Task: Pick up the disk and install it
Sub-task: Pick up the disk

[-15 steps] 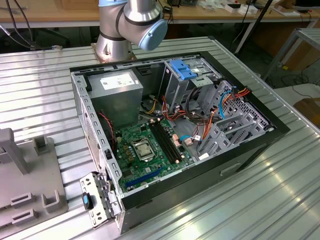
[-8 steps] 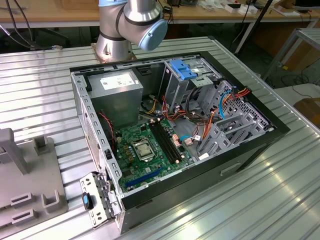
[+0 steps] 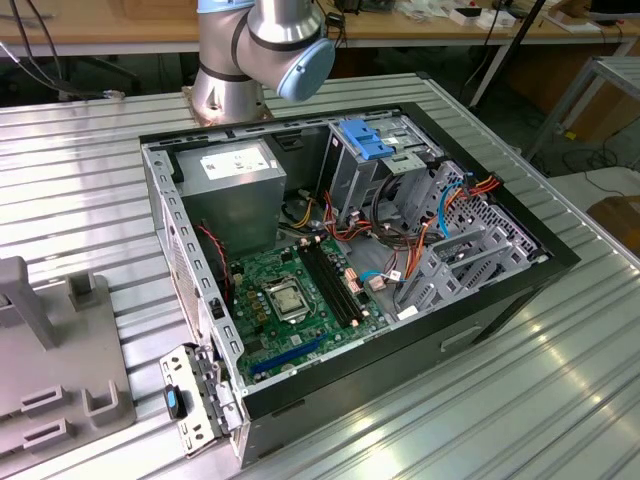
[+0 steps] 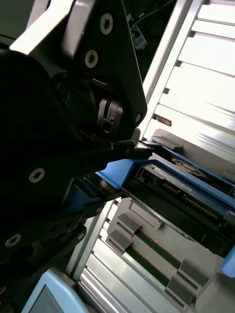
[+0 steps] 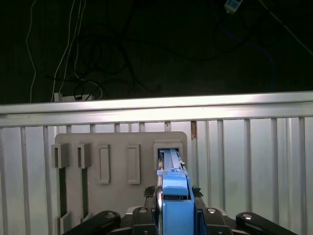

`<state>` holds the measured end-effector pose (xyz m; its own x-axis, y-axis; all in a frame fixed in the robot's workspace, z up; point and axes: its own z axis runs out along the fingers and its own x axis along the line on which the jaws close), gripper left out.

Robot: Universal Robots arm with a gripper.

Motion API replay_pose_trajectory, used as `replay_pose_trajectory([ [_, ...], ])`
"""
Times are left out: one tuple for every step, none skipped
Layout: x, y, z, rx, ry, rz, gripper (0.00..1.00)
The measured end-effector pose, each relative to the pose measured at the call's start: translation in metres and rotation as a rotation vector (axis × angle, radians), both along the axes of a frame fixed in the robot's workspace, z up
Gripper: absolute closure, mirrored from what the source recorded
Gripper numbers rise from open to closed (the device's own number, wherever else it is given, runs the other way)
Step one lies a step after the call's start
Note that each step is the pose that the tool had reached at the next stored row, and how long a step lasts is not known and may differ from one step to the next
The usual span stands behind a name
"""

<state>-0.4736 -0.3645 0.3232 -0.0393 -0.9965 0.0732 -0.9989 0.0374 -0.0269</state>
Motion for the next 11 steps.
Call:
replay_pose_trajectory([
  [0.0000, 0.0000, 0.0036, 0.0000, 0.0000, 0.000, 0.63],
  [0.0000, 0.0000, 0.0066, 0.0001, -0.0001, 0.000, 0.63],
  [0.0000, 0.0000, 0.0092, 0.0000, 0.0000, 0.000, 0.63],
  [0.0000, 0.0000, 0.0122, 0.0000, 0.0000, 0.000, 0.63],
  [0.0000, 0.0000, 0.0163, 0.0001, 0.0000, 0.000, 0.63],
  [0.0000, 0.0000, 0.0207, 0.0000, 0.0001, 0.000, 0.63],
  [0.0000, 0.0000, 0.0258, 0.0001, -0.0001, 0.000, 0.63],
  [0.0000, 0.0000, 0.0302, 0.0001, -0.0001, 0.000, 0.63],
  [0.0000, 0.0000, 0.0333, 0.0000, 0.0001, 0.000, 0.63],
  [0.0000, 0.0000, 0.0382, 0.0000, 0.0000, 0.000, 0.63],
  [0.0000, 0.0000, 0.0431, 0.0000, -0.0001, 0.000, 0.63],
])
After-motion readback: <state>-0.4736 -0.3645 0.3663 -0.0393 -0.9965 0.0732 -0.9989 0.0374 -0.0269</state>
